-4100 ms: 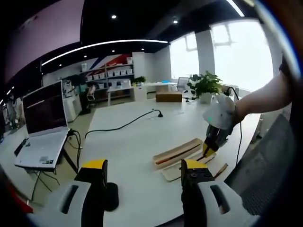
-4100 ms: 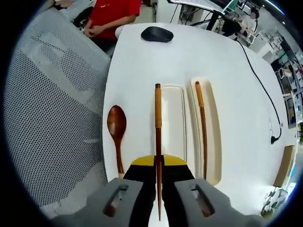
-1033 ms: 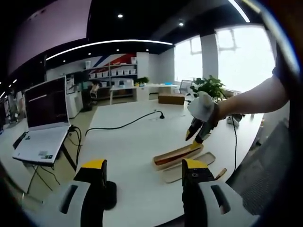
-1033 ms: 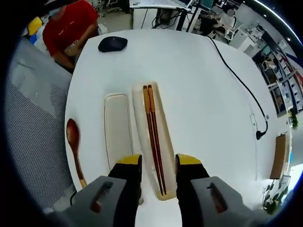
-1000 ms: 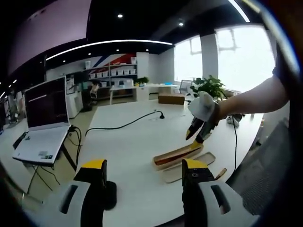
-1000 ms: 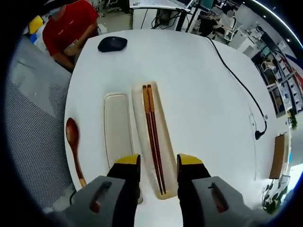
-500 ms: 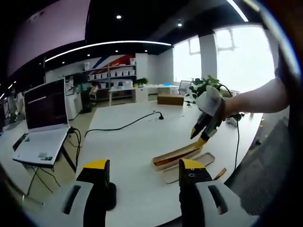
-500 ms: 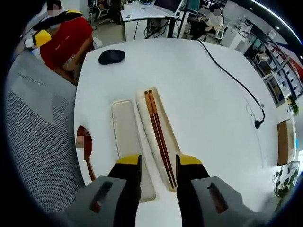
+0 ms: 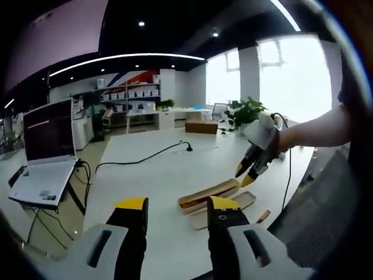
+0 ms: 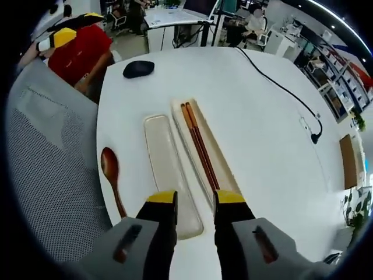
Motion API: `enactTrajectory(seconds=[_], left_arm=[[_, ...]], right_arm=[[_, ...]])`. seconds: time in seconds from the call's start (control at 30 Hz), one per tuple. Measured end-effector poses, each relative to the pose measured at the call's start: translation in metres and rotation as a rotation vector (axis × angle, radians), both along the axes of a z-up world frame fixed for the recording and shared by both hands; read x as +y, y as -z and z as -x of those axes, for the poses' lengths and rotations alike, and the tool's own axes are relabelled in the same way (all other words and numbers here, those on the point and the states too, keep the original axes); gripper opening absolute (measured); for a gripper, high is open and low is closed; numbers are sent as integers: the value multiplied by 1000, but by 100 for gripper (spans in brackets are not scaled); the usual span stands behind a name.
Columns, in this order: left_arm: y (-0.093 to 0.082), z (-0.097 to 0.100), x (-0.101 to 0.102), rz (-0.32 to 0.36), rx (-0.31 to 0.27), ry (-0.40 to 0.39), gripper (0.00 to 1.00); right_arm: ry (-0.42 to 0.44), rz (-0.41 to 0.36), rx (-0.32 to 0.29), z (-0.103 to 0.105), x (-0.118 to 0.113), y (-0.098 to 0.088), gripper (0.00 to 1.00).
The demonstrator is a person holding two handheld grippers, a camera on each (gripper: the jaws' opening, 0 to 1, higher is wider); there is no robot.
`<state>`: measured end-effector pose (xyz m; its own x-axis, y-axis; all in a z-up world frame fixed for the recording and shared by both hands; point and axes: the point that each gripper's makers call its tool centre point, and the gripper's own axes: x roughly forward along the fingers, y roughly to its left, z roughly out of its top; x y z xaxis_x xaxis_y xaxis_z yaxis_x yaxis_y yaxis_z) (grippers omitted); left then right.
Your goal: Arrange the utensils inside the cutlery case until each visible utensil rests in its matching compartment.
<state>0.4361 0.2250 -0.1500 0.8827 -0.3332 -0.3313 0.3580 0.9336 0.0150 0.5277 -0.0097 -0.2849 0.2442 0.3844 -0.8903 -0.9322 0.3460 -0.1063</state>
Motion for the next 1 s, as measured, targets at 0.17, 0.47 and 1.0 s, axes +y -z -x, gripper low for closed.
enactTrajectory(seconds=[0.17, 0.47, 1.0], left_arm=[[-3, 1, -1, 21, -11, -4, 41], [-3, 2, -4, -5, -17, 13, 37], [-1, 2, -6, -4, 1, 14, 37]], right_arm=[[8, -4, 8, 6, -6, 1, 24], [19, -49, 25, 26, -5, -5, 25], [11, -62, 39, 49, -16, -7, 25]])
